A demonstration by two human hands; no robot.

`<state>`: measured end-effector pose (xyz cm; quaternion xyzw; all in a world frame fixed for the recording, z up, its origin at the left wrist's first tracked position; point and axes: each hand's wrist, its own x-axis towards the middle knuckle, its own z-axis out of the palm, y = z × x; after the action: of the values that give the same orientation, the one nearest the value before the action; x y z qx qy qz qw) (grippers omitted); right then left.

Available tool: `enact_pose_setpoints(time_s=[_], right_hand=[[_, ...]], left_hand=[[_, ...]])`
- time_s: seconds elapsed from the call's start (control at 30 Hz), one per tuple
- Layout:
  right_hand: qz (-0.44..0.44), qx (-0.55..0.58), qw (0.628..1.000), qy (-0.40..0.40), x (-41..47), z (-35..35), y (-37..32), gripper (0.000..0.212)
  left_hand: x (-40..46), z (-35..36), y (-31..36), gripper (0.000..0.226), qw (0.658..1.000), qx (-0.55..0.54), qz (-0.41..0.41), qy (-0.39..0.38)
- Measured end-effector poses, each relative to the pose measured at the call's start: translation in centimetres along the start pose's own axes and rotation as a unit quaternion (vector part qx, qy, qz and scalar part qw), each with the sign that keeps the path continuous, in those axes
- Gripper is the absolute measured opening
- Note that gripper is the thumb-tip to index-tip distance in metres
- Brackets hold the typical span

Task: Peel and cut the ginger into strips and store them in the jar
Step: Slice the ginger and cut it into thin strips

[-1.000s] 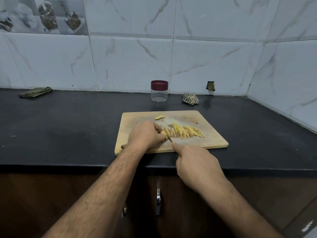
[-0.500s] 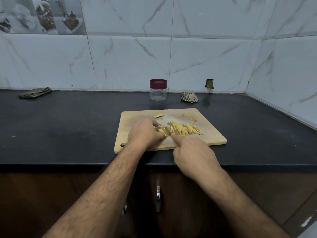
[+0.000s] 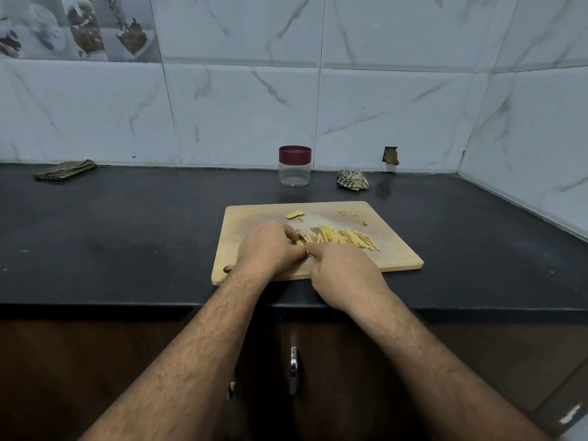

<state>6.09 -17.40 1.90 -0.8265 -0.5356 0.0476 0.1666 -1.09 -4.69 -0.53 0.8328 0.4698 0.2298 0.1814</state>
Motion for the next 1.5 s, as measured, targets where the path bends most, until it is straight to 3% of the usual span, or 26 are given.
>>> enact_pose_setpoints(time_s=[0.8,1.03,1.37,1.5], right_hand=[[-0.001,-0.035,0.999,0.008,-3.1,-0.2,1.2,0.051],[0.019,-0.015,1.000,0.011,-3.4,-0.6,1.8,0.054],[0.017,0.043,0.999,0.013,-2.7,-1.2,1.6,0.050],[0.013,0.036,0.999,0.007,-2.1,-1.1,1.2,0.048]], left_hand=[[0.8,-0.4,0.2,0.011,0.999,0.008,0.013,-0.029],[1.8,-1.0,0.0,0.012,0.997,-0.007,0.010,-0.077],[1.8,-0.5,0.1,0.001,0.999,0.002,-0.039,-0.003],[1.8,-0.5,-0.1,0.009,0.999,-0.017,-0.041,-0.002]])
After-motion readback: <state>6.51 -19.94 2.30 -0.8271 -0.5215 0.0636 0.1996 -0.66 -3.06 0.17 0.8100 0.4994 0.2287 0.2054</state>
